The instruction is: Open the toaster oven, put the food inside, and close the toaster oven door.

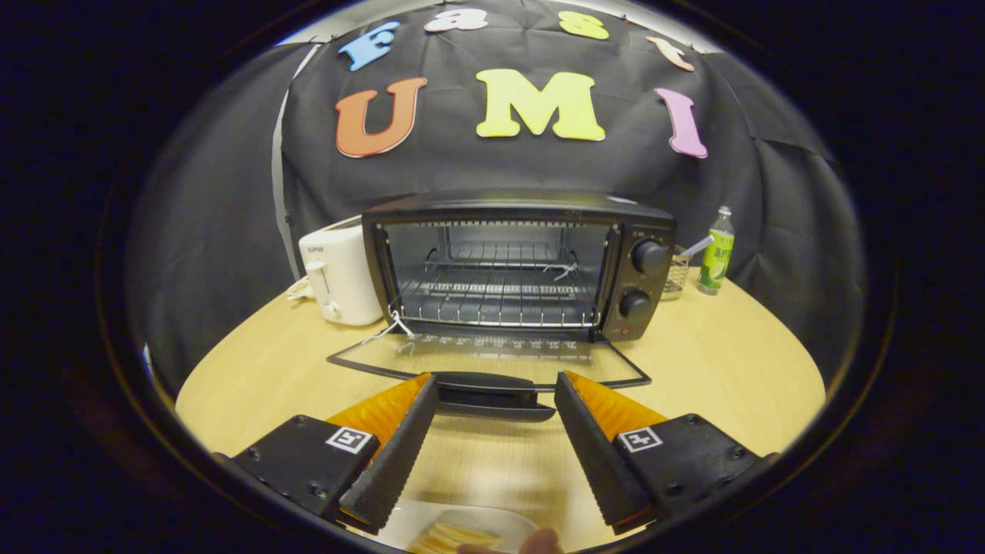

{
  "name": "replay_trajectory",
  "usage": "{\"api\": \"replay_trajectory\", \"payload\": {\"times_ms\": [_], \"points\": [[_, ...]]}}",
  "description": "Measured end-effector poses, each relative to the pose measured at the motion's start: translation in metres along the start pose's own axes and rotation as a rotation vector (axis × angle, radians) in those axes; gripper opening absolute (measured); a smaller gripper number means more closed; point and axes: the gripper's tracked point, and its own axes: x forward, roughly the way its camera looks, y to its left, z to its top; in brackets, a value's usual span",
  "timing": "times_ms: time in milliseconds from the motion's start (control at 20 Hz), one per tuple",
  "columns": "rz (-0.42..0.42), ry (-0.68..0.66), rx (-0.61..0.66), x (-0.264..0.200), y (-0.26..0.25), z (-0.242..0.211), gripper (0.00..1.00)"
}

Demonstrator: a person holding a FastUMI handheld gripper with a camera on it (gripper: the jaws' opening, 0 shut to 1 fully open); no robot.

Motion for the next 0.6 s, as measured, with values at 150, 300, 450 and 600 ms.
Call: {"api": "replay_trajectory", "payload": {"times_ms": [150,300,450,600], "points": [[0.003,-0.005,0.036,-0.015,-0.001,0.0,1.0],[-0.026,-0.062,0.03,-0.048,-0.003,0.015,1.0],[-0.028,-0.104,0.016,-0.083,0.002,0.021,1.0],[-0.032,-0.119,0.006,-0.112,0.008,0.012,1.0]]}}
